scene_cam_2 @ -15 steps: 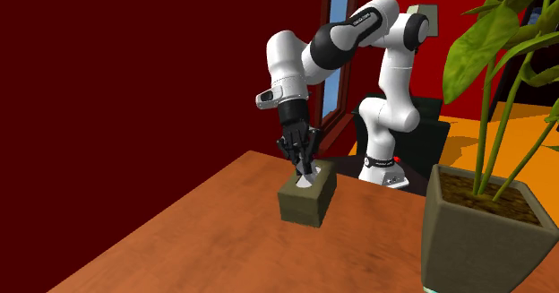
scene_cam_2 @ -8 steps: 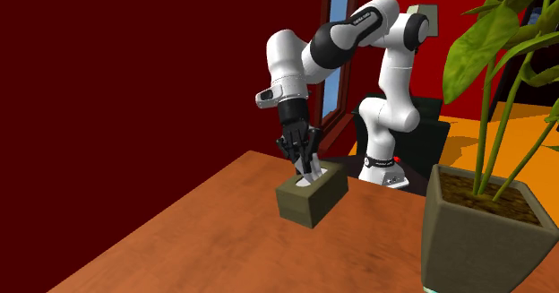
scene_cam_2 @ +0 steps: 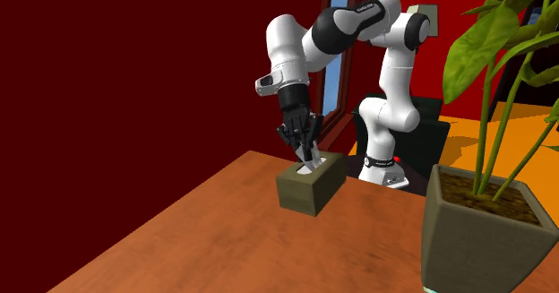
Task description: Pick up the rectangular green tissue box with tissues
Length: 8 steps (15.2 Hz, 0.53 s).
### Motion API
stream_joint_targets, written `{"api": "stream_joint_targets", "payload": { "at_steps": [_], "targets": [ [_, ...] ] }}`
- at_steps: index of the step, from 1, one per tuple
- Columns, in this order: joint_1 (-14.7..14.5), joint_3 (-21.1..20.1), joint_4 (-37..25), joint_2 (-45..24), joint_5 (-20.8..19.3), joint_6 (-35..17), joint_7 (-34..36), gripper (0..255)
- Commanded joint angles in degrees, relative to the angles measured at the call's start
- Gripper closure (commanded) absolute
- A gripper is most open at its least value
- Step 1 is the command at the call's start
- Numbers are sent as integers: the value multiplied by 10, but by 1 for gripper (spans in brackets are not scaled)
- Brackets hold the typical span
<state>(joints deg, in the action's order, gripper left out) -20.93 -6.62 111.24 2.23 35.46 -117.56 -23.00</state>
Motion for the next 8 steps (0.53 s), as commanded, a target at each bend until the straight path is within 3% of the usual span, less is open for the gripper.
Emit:
{"api": "stream_joint_targets", "payload": {
  "at_steps": [1, 8],
  "targets": [
    [1, 1, -12, 2, -4, 12, 8, 255],
    [3, 3, -51, 7, -14, 51, 32, 255]
  ]
}}
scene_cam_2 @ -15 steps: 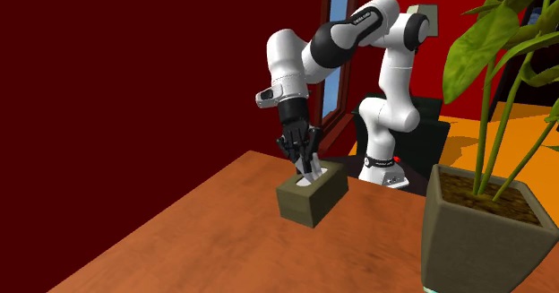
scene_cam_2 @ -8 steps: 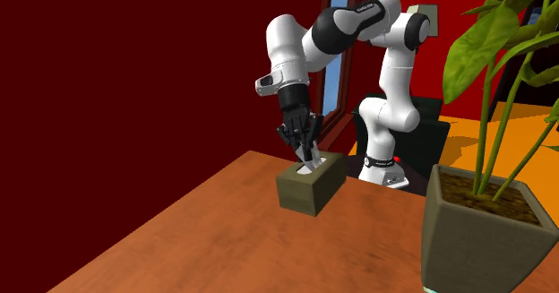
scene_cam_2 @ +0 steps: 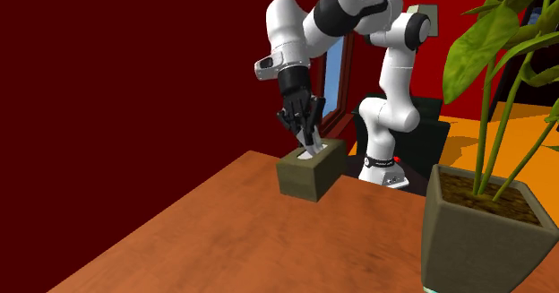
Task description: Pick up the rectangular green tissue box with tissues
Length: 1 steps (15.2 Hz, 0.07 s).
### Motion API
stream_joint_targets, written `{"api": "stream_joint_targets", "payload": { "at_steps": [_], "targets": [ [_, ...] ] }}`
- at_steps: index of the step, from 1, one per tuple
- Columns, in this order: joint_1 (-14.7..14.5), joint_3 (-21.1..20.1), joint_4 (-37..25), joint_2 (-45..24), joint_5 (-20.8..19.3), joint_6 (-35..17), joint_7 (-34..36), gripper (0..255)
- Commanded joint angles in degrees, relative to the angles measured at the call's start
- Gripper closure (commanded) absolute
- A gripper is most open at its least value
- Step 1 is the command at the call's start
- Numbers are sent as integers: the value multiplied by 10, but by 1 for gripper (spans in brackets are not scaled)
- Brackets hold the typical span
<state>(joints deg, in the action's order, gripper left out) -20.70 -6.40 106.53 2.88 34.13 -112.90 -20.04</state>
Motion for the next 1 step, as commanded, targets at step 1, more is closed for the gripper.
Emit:
{"api": "stream_joint_targets", "payload": {
  "at_steps": [1],
  "targets": [
    [0, 0, -4, 0, -1, 4, 2, 255]
  ]
}}
